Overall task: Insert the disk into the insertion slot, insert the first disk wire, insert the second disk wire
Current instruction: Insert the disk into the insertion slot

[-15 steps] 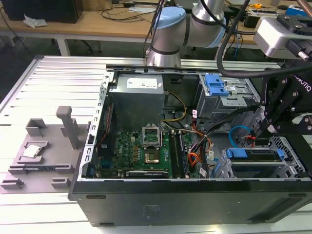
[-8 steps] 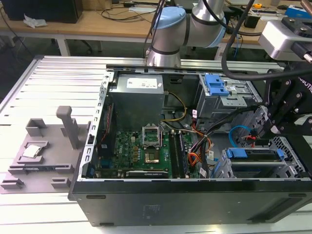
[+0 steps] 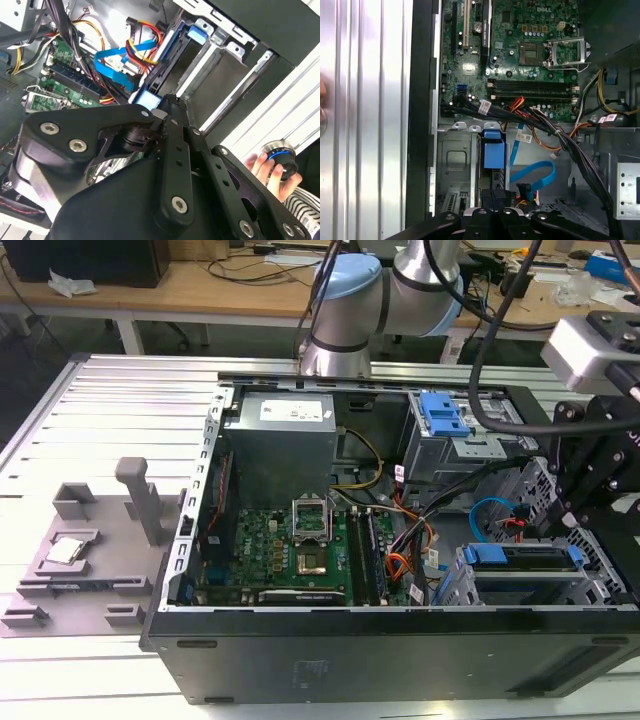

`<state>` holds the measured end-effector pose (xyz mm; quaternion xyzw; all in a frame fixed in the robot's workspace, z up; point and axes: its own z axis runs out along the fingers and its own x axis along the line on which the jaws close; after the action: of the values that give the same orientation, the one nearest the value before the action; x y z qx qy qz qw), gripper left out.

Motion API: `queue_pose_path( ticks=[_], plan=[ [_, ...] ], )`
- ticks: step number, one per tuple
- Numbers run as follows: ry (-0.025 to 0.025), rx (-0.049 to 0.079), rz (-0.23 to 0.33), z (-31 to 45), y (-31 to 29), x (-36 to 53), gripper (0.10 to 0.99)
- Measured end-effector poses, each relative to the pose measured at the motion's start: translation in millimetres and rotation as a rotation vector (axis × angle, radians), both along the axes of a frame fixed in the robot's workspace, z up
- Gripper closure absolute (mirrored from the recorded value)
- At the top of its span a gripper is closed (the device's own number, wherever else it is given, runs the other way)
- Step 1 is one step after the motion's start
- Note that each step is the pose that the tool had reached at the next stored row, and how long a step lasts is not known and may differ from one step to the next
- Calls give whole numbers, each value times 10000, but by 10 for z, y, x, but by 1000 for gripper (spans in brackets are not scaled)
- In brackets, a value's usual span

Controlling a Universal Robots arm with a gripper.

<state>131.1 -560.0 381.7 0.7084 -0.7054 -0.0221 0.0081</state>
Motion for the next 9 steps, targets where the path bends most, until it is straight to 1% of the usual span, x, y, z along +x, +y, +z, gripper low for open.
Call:
queue_pose_path(
  ticks=[2, 9],
  plan=[
    [0, -1, -2, -25, 0, 8, 980],
    [0, -1, -1, -28, 0, 9, 980]
  ],
)
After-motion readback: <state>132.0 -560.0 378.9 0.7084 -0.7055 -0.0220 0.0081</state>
